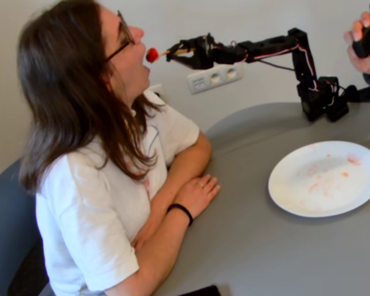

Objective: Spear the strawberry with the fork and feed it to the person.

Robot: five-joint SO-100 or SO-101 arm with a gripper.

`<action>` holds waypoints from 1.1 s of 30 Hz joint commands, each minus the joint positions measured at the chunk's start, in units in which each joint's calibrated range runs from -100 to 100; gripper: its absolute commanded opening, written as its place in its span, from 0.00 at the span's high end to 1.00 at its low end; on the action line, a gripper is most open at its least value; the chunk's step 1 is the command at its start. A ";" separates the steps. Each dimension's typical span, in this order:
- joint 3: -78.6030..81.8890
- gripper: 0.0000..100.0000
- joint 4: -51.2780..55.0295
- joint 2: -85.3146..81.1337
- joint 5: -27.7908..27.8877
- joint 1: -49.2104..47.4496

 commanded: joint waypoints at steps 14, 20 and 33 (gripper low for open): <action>-14.11 0.99 -0.02 12.46 0.32 0.64; -12.04 0.99 2.77 0.77 0.32 0.71; -11.59 0.99 73.35 -41.41 0.37 -4.51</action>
